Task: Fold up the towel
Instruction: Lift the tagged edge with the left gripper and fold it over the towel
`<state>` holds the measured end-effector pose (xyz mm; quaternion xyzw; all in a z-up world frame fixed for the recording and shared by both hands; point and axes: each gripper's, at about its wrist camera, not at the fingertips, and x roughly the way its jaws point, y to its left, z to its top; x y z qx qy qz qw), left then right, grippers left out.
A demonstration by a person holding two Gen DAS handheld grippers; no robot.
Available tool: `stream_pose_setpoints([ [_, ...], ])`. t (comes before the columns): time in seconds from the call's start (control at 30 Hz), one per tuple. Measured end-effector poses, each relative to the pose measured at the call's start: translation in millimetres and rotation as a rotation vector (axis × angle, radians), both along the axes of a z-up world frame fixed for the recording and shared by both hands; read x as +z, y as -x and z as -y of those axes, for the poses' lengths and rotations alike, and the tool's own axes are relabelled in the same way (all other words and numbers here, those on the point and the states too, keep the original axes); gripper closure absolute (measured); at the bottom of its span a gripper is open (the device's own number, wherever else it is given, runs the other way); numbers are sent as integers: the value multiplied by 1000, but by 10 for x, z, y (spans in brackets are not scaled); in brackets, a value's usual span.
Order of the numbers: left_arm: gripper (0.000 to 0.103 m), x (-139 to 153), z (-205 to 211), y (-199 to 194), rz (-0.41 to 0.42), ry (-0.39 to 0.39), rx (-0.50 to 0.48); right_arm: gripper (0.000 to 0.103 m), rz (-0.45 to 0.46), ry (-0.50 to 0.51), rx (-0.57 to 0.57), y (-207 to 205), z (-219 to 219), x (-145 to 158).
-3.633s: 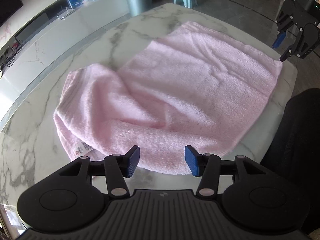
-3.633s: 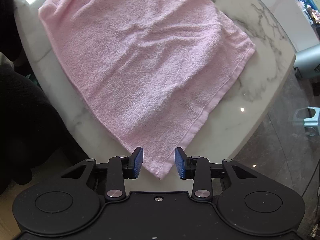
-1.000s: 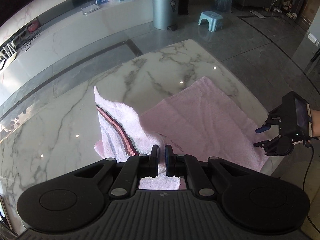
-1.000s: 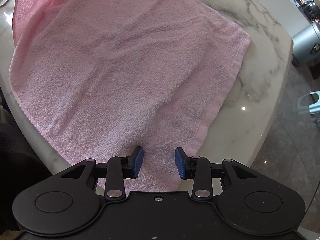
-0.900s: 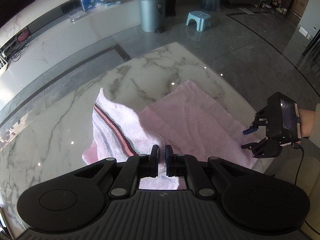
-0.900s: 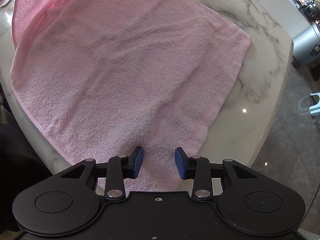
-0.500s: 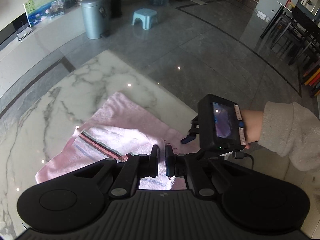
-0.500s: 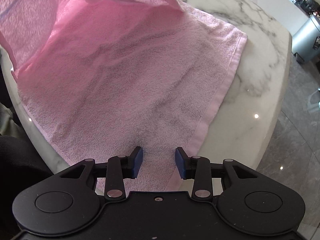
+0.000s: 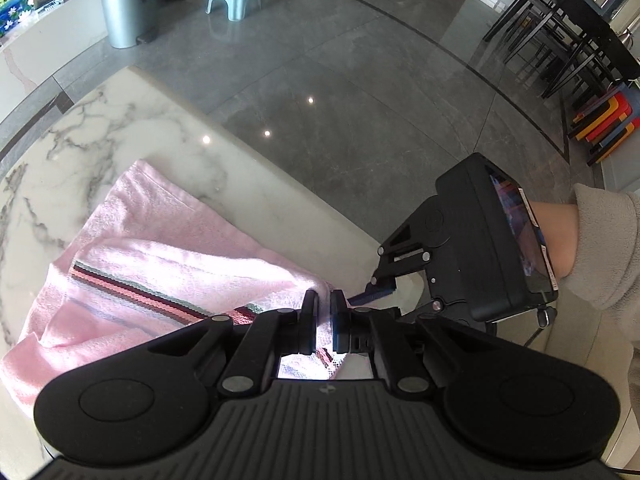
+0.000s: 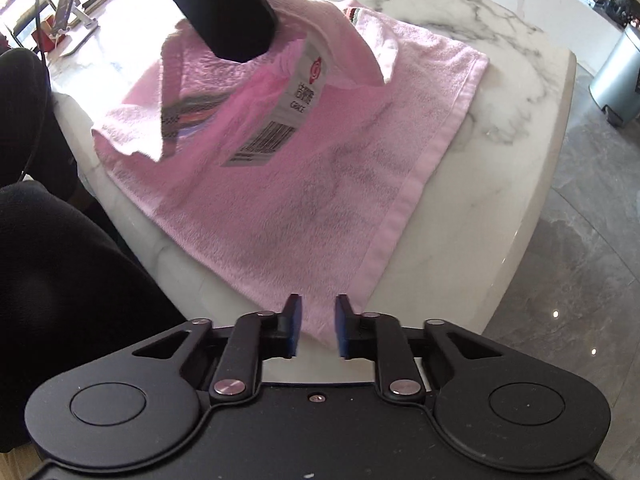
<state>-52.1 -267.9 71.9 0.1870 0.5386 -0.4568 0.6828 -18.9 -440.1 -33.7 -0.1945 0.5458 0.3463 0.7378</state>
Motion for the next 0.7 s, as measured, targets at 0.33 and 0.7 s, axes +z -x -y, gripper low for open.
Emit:
stream_pose_setpoints([
  [0.33, 98, -304, 326, 140, -65, -17, -58, 96, 7, -38, -21, 56, 76, -118],
  [0.7, 97, -863, 498, 108, -195, -41, -55, 95, 18, 4, -22, 208, 230, -75],
])
